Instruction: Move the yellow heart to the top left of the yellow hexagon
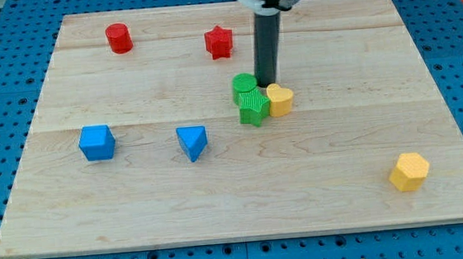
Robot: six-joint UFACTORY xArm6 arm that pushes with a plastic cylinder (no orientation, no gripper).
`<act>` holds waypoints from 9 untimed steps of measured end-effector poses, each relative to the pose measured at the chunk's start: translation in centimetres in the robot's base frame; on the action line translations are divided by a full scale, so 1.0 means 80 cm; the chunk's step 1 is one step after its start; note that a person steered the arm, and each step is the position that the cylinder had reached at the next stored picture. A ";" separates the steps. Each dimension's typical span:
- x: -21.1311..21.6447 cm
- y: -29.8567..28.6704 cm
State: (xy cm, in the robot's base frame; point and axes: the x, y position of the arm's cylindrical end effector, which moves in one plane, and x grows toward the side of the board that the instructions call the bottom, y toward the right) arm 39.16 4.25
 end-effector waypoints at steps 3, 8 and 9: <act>0.110 0.069; 0.161 0.128; 0.141 0.128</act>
